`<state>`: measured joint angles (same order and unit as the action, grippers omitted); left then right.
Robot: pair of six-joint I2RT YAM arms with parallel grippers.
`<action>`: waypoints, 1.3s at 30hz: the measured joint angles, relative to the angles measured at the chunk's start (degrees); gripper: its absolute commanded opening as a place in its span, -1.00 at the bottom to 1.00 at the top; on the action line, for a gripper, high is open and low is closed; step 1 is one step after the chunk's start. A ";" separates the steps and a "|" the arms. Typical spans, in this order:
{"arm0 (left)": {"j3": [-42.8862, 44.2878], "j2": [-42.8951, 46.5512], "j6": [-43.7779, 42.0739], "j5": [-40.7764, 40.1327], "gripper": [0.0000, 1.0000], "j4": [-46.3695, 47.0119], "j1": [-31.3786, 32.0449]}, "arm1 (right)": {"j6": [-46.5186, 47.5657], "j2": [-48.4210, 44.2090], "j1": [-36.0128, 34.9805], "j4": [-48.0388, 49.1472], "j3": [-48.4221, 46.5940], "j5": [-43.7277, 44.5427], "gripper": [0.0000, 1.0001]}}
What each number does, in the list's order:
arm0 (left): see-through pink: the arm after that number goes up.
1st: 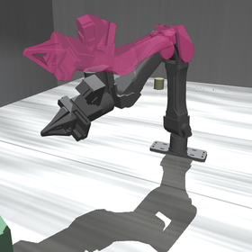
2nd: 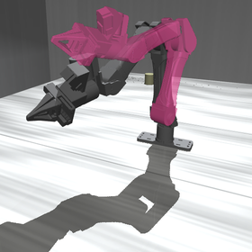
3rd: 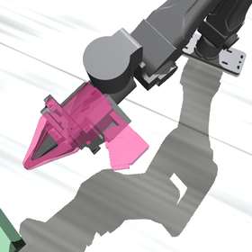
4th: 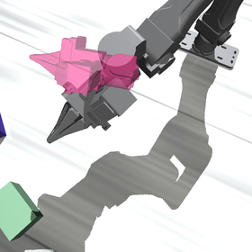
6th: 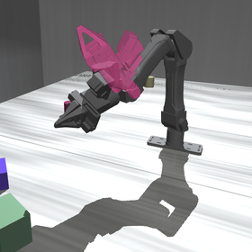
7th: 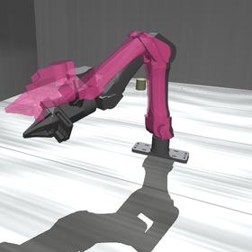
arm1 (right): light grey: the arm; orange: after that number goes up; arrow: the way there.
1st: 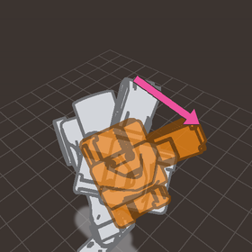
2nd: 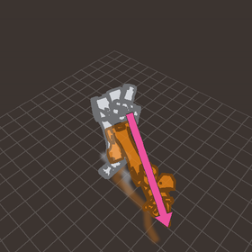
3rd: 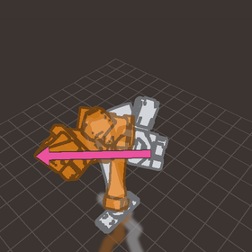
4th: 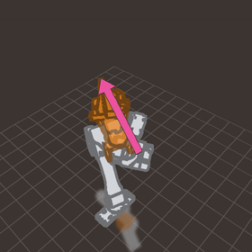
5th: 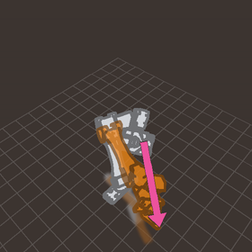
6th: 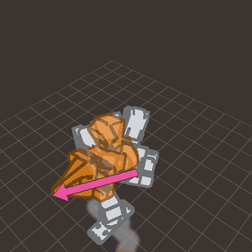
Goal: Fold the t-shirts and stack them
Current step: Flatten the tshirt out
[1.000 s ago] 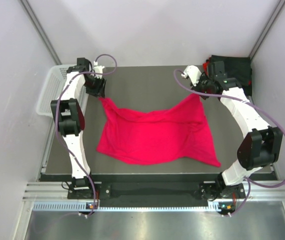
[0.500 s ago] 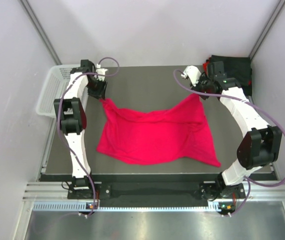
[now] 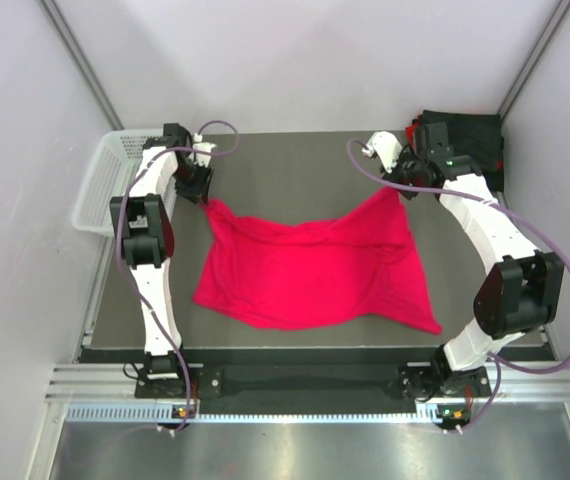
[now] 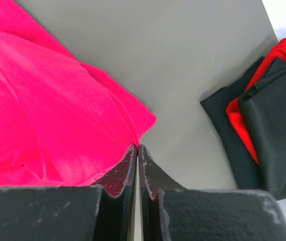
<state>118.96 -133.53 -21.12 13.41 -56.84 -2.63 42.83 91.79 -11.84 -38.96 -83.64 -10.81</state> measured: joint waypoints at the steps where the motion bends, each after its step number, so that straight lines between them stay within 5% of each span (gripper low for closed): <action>1: 0.00 0.00 0.00 0.00 -0.13 -0.09 0.00 | 0.00 0.00 0.00 0.00 0.00 0.00 -1.00; 18: 0.00 -0.61 0.11 1.70 -0.46 -2.62 0.04 | 0.00 0.22 0.00 0.17 1.57 0.02 -1.00; 24: -0.61 -1.64 -0.07 1.40 0.05 -3.21 0.17 | 0.00 0.22 0.00 0.31 1.90 0.00 -1.00; 39: -0.20 -2.25 0.28 -0.87 -0.03 -2.34 2.27 | -0.02 0.22 0.00 0.31 1.92 0.00 -1.00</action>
<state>118.76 -135.79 -20.84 12.53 -59.18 -0.36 42.81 92.01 -11.84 -38.65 -81.71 -10.81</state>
